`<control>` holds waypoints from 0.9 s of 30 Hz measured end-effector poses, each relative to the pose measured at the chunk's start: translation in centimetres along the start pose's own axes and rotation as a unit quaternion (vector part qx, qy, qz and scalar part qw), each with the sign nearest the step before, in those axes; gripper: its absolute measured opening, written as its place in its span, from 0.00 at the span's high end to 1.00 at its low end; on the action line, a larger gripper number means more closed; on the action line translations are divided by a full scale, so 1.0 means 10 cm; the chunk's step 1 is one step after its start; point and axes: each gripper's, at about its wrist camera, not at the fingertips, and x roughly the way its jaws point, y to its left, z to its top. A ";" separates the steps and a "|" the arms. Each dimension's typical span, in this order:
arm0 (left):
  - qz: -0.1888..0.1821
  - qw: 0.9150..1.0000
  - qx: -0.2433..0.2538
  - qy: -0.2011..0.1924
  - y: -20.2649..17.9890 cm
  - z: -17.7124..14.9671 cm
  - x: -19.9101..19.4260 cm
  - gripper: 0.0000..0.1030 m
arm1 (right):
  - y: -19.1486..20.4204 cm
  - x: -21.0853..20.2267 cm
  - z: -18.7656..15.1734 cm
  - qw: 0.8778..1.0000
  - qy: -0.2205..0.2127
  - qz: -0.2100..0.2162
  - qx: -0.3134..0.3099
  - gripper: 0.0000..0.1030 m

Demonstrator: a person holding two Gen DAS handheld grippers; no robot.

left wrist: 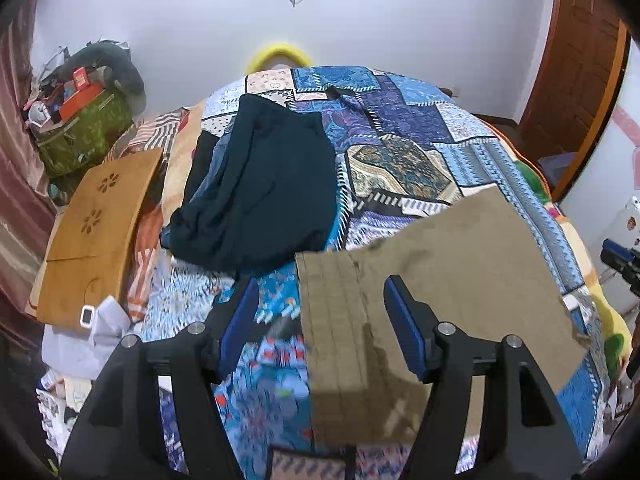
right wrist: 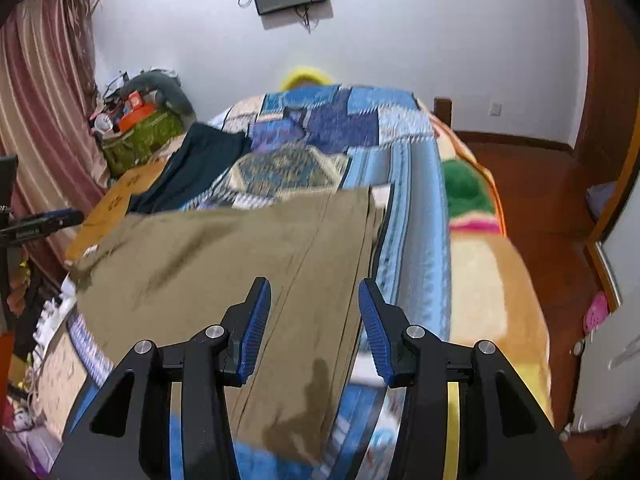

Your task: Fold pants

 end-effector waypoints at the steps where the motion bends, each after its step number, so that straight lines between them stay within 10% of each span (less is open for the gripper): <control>1: 0.000 1.000 0.000 0.004 0.01 0.06 0.07 0.36 | -0.01 0.02 0.04 1.000 -0.002 0.000 -0.001 0.59; 25: -0.031 0.995 -0.012 0.095 0.13 0.20 1.18 0.32 | -0.64 2.21 0.71 0.991 0.130 0.001 0.031 0.58; 27: -0.035 0.995 -0.015 0.093 0.14 0.18 1.18 0.32 | -0.63 2.28 0.71 0.990 0.134 0.007 0.031 0.70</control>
